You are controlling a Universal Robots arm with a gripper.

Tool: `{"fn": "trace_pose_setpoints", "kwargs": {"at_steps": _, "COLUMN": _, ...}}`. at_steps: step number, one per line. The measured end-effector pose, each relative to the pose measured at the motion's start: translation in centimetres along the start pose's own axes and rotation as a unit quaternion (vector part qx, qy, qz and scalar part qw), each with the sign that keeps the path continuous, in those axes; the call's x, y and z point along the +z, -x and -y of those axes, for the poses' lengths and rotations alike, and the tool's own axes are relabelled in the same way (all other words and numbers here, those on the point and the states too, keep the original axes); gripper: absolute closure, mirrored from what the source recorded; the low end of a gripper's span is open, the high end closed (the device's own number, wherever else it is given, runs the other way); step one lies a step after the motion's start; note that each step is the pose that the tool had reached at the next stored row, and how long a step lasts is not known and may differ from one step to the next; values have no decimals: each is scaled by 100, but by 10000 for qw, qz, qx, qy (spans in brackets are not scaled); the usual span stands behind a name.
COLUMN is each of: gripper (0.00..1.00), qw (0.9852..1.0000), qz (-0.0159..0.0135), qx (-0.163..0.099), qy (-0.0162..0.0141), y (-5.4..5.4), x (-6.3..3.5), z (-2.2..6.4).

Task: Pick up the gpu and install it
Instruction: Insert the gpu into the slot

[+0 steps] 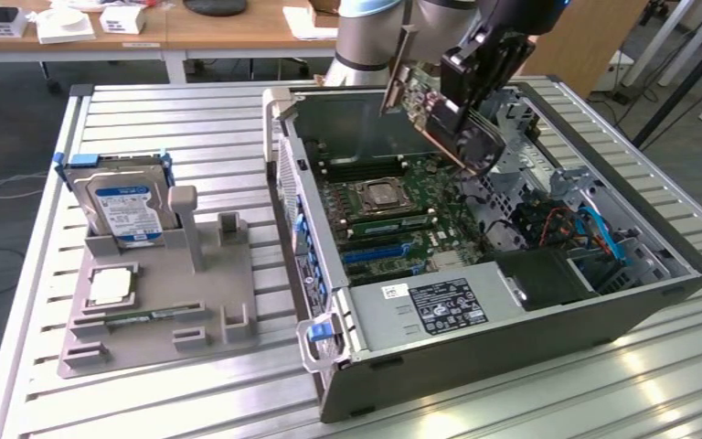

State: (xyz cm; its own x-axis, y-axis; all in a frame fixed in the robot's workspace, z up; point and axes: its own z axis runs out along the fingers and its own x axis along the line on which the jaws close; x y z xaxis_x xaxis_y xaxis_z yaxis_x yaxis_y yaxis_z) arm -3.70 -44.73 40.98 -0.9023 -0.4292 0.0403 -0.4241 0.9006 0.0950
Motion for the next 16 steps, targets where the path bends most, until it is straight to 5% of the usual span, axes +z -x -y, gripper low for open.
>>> {"fn": "trace_pose_setpoints", "kwargs": {"at_steps": 2, "gripper": 73, "qw": 9998, "qz": -17, "qx": -189, "qy": -6, "y": 0, "x": 0, "z": 0}}
{"fn": "trace_pose_setpoints", "kwargs": {"at_steps": 3, "gripper": 73, "qw": 9985, "qz": -48, "qx": -542, "qy": -15, "y": 0, "x": 0, "z": 0}}
{"fn": "trace_pose_setpoints", "kwargs": {"at_steps": 5, "gripper": 73, "qw": 9918, "qz": -113, "qx": -1276, "qy": -34, "y": 0, "x": 0, "z": 0}}
{"fn": "trace_pose_setpoints", "kwargs": {"at_steps": 12, "gripper": 73, "qw": 9824, "qz": -163, "qx": -1860, "qy": -47, "y": 0, "x": 0, "z": 0}}
{"fn": "trace_pose_setpoints", "kwargs": {"at_steps": 16, "gripper": 73, "qw": 9752, "qz": -193, "qx": -2205, "qy": -55, "y": 0, "x": 0, "z": 0}}
